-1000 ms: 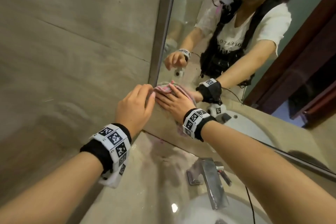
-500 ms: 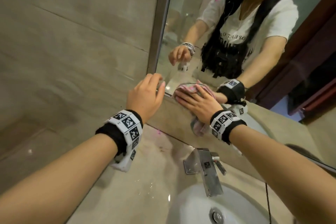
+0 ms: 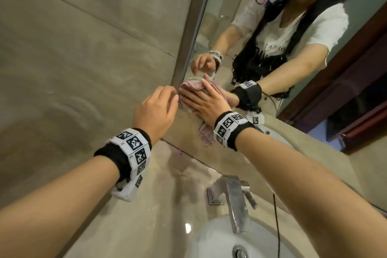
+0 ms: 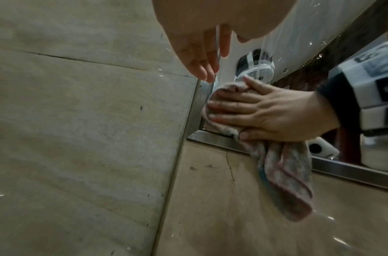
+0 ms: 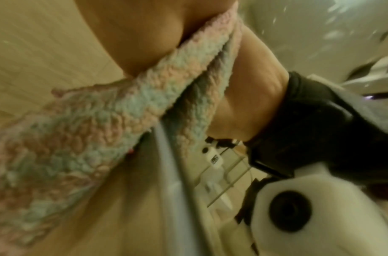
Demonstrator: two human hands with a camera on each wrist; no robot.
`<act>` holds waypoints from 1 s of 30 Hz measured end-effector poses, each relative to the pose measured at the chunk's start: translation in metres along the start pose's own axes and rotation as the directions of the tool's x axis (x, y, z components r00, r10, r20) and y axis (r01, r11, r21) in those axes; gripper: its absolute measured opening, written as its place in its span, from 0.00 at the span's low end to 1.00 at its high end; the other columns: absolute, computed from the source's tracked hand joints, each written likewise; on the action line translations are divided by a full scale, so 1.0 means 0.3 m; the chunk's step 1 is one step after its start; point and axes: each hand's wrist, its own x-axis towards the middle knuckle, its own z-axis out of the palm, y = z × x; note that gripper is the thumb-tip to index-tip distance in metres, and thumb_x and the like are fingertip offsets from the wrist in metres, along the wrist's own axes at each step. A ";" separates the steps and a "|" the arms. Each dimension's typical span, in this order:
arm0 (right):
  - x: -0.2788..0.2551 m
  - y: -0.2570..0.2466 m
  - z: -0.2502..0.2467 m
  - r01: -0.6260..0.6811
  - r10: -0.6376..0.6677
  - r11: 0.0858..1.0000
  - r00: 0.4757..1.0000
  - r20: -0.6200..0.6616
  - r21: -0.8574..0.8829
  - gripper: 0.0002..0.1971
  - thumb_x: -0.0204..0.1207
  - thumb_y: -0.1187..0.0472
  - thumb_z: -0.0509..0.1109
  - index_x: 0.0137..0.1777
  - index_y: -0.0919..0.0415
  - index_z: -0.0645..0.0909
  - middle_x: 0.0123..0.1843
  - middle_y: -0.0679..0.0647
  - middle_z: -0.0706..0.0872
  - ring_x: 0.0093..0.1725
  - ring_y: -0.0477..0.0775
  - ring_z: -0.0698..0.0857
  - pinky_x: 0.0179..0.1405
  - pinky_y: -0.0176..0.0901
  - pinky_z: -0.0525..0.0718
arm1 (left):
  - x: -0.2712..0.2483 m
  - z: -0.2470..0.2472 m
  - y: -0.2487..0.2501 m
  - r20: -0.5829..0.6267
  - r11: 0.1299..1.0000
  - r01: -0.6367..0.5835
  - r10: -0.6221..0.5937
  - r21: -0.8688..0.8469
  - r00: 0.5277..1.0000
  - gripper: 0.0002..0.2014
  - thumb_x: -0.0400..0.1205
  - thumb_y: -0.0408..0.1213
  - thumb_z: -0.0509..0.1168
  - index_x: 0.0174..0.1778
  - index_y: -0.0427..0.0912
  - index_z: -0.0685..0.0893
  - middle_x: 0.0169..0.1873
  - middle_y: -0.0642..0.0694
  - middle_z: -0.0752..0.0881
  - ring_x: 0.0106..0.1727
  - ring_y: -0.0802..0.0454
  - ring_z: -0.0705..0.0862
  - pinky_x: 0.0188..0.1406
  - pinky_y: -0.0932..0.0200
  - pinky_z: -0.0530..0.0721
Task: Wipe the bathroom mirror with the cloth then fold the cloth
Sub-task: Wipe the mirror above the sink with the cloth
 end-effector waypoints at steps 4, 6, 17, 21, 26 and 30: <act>-0.023 0.147 -0.085 -0.073 0.073 0.997 0.969 -0.235 0.009 0.28 0.79 0.52 0.47 0.80 0.57 0.59 0.80 0.50 0.68 0.79 0.53 0.68 0.78 0.58 0.32 | 0.031 0.004 0.040 0.001 1.000 -0.019 0.019 -0.022 1.000 0.19 0.81 0.48 0.49 0.51 0.40 0.81 0.45 0.42 0.84 0.40 0.39 0.85 0.34 0.47 0.84; -0.045 0.235 -0.151 -0.178 0.192 0.981 0.928 -0.319 0.073 0.28 0.81 0.52 0.49 0.81 0.55 0.59 0.81 0.52 0.67 0.81 0.56 0.63 0.78 0.57 0.34 | 0.048 0.000 0.075 -0.009 0.999 -0.029 0.029 -0.038 1.000 0.20 0.81 0.48 0.49 0.51 0.40 0.81 0.45 0.42 0.84 0.40 0.40 0.85 0.34 0.47 0.84; -0.213 0.397 -0.217 -0.510 0.498 0.857 0.783 -0.373 0.074 0.31 0.83 0.48 0.46 0.83 0.54 0.42 0.84 0.57 0.54 0.84 0.59 0.43 0.74 0.63 0.25 | 0.182 -0.114 0.255 -0.181 0.995 -0.096 0.090 -0.023 0.979 0.18 0.81 0.47 0.49 0.50 0.40 0.81 0.44 0.42 0.85 0.37 0.38 0.84 0.29 0.54 0.78; -0.205 0.270 -0.136 -0.422 0.424 0.904 0.857 -0.294 0.073 0.36 0.79 0.51 0.50 0.83 0.58 0.38 0.82 0.57 0.52 0.81 0.62 0.49 0.76 0.63 0.26 | 0.168 -0.133 0.246 -0.232 0.998 -0.053 0.046 -0.024 0.972 0.18 0.82 0.47 0.49 0.49 0.40 0.80 0.42 0.43 0.84 0.35 0.38 0.83 0.29 0.56 0.75; -0.203 0.222 -0.135 -0.261 0.264 0.965 0.957 -0.121 0.038 0.30 0.76 0.52 0.50 0.79 0.58 0.61 0.78 0.55 0.71 0.78 0.60 0.62 0.78 0.60 0.30 | 0.156 -0.132 0.243 -0.228 1.000 -0.015 0.011 -0.013 0.974 0.18 0.81 0.49 0.48 0.49 0.42 0.79 0.43 0.44 0.84 0.37 0.37 0.83 0.30 0.52 0.79; -0.151 0.349 -0.208 -0.060 0.050 0.991 0.995 -0.087 -0.118 0.29 0.78 0.48 0.49 0.77 0.55 0.68 0.79 0.53 0.70 0.78 0.57 0.70 0.79 0.58 0.33 | 0.186 -0.142 0.237 -0.249 1.000 0.010 -0.011 -0.007 0.968 0.20 0.80 0.50 0.47 0.50 0.41 0.79 0.44 0.43 0.84 0.39 0.37 0.83 0.31 0.51 0.78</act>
